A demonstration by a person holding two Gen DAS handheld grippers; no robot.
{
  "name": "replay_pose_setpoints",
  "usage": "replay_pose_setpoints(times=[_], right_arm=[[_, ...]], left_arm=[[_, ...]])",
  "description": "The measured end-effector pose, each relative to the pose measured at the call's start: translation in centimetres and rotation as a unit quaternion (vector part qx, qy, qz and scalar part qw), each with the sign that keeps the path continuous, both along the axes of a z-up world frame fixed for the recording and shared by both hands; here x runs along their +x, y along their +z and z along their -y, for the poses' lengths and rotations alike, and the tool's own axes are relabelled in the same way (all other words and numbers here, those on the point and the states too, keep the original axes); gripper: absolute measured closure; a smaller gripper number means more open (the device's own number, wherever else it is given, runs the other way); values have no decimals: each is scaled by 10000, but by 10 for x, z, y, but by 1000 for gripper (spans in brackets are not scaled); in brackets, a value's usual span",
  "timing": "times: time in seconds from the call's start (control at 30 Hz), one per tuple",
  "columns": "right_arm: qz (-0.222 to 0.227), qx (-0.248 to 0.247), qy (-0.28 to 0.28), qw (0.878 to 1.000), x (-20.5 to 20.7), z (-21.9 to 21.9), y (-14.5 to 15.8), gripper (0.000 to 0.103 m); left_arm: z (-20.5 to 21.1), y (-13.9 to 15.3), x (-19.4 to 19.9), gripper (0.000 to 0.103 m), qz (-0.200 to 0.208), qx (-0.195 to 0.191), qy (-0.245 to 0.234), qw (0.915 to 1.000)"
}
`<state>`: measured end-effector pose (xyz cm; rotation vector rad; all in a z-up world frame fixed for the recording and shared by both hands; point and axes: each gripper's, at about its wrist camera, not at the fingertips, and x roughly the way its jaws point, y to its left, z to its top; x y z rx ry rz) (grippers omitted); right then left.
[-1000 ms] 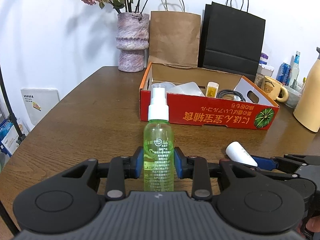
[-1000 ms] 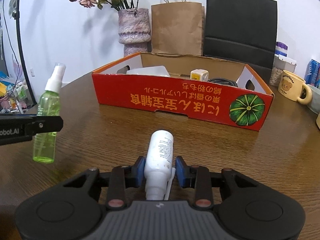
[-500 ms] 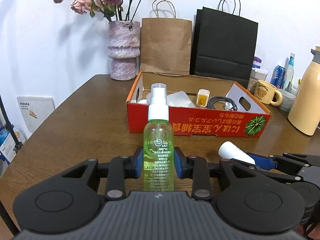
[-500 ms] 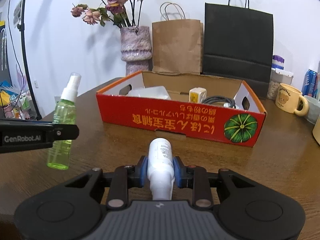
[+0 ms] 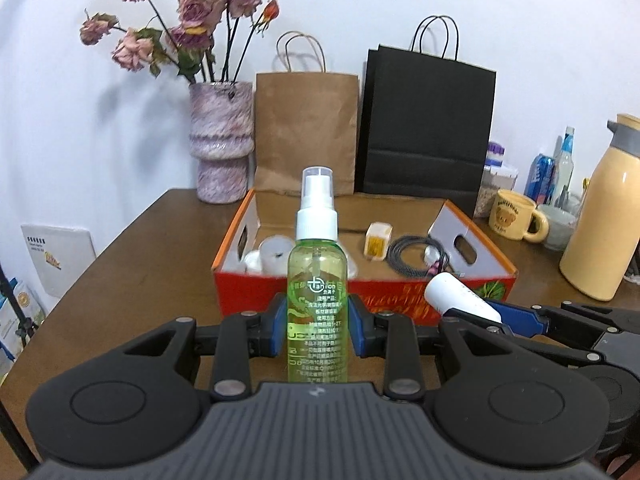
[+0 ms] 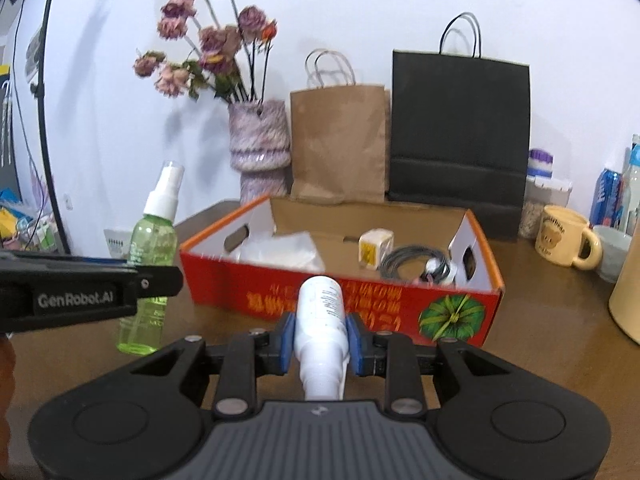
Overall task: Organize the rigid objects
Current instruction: 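Carry the green and white spray bottles over the red box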
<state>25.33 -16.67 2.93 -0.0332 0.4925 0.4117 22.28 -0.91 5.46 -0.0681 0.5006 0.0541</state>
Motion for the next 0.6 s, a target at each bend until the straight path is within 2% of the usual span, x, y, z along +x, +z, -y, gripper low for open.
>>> replay_pose_setpoints(times=[0.33, 0.6], right_arm=[[419, 113, -213, 9988, 33, 6, 27, 76], [579, 225, -286, 9977, 69, 4, 34, 76]], left_arm=[[7, 16, 37, 71, 252, -93, 86, 9996], [6, 21, 73, 71, 416, -217, 203, 9987]])
